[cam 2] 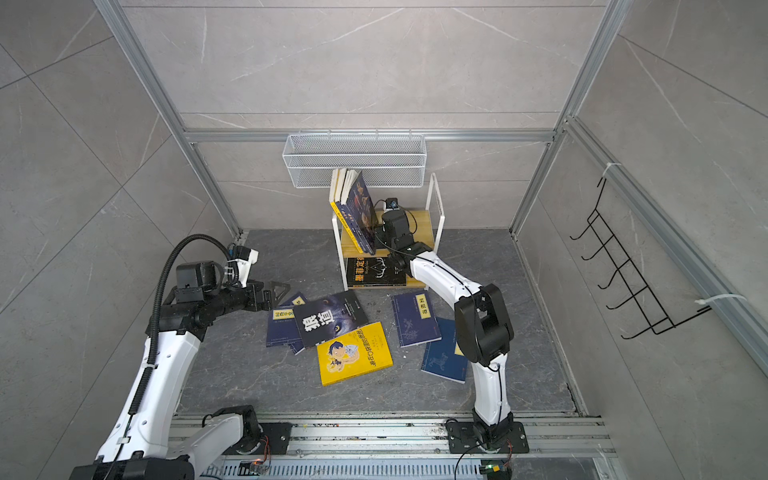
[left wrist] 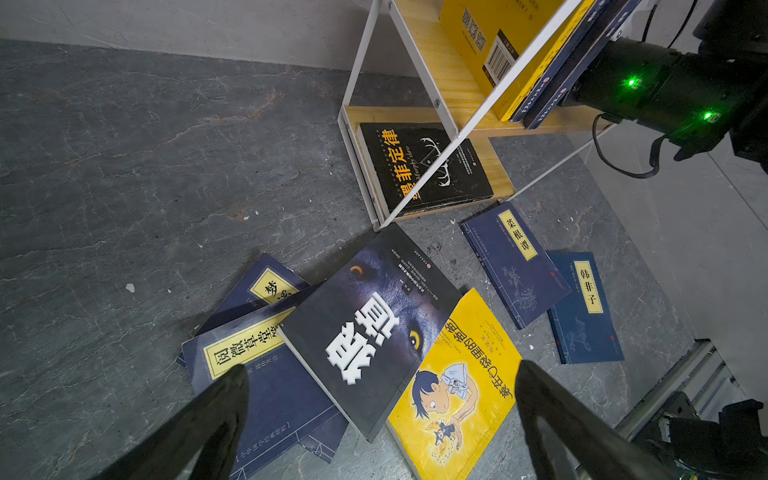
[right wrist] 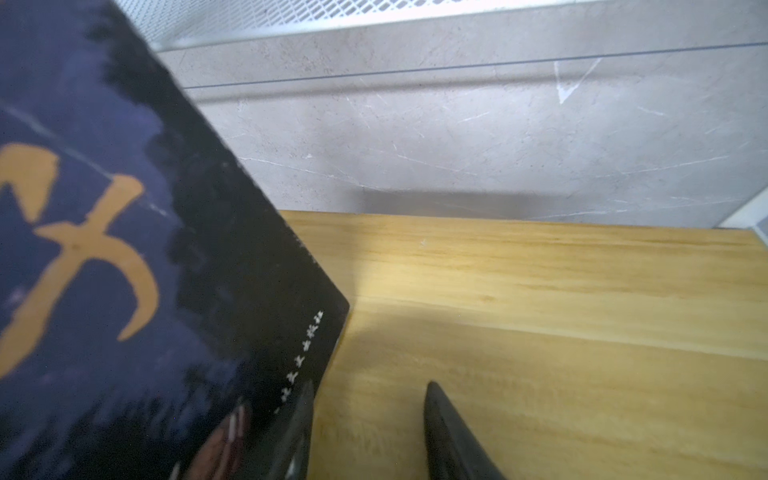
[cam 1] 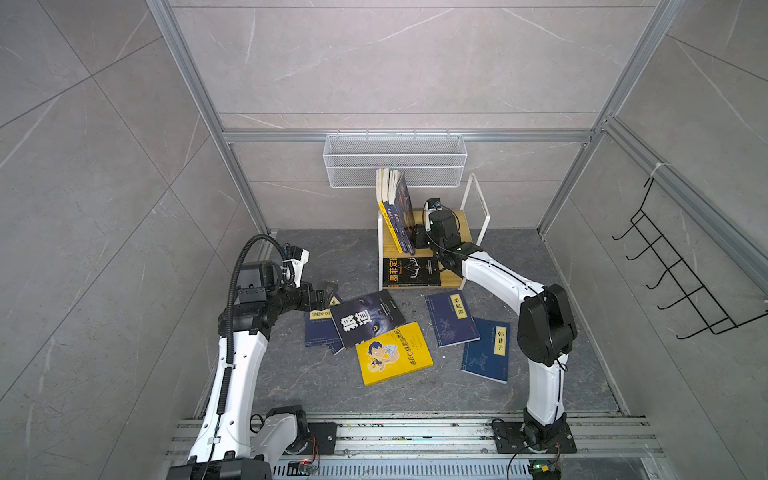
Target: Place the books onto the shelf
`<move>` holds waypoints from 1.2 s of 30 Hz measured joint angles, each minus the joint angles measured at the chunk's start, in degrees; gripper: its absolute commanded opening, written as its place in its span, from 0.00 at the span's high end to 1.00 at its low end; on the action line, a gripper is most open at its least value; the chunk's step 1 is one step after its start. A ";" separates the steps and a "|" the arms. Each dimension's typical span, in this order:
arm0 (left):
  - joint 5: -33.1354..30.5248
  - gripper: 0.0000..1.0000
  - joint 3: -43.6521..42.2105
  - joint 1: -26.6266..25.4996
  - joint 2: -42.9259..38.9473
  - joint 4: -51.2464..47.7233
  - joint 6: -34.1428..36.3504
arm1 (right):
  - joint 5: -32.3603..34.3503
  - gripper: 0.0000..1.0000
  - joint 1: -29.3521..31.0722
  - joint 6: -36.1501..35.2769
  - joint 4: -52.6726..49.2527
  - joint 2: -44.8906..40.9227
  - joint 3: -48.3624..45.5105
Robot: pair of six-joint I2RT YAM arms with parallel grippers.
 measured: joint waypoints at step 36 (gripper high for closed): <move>0.04 0.00 -0.83 0.00 0.00 0.48 0.00 | 2.58 0.53 0.94 4.26 -5.25 1.51 4.59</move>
